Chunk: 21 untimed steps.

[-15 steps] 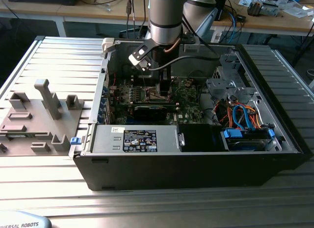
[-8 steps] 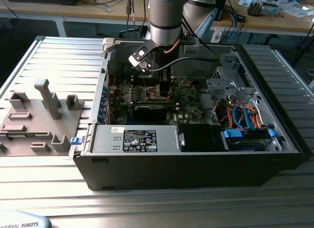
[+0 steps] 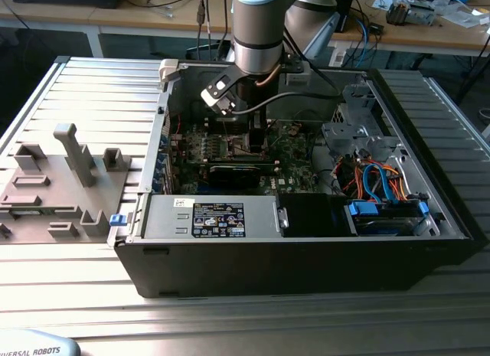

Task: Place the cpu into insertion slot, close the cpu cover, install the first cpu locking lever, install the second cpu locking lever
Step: 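Place the cpu into insertion slot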

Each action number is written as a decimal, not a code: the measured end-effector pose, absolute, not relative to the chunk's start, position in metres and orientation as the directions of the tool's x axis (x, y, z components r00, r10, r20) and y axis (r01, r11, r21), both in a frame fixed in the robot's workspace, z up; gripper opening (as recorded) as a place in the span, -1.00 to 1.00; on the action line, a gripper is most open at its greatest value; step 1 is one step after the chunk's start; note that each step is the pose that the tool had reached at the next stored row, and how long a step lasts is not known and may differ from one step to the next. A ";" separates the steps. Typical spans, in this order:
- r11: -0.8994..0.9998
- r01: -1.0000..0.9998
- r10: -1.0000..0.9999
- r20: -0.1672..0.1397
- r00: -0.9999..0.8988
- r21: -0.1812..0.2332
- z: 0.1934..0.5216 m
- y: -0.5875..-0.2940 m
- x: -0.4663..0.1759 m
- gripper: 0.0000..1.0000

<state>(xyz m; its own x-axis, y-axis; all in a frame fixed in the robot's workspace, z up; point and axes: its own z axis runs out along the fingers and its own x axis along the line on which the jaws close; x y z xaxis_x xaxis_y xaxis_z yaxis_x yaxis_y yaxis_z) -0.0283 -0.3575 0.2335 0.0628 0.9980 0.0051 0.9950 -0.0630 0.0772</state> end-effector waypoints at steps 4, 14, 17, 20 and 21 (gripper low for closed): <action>-0.063 0.995 0.998 0.005 0.063 0.077 0.233 -0.357 -0.028 0.08; -0.063 0.995 0.998 0.005 0.063 0.077 0.227 -0.357 -0.028 0.08; -0.063 0.995 0.998 0.005 0.063 0.077 0.227 -0.357 -0.028 0.08; -0.063 0.995 0.998 0.005 0.063 0.077 0.226 -0.357 -0.028 0.08; -0.063 0.995 0.998 0.005 0.063 0.077 0.226 -0.357 -0.028 0.08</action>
<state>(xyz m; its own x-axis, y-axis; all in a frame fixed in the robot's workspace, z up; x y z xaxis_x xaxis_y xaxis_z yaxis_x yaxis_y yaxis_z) -0.0283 -0.3575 0.2259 0.0627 0.9980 0.0052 0.9950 -0.0629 0.0773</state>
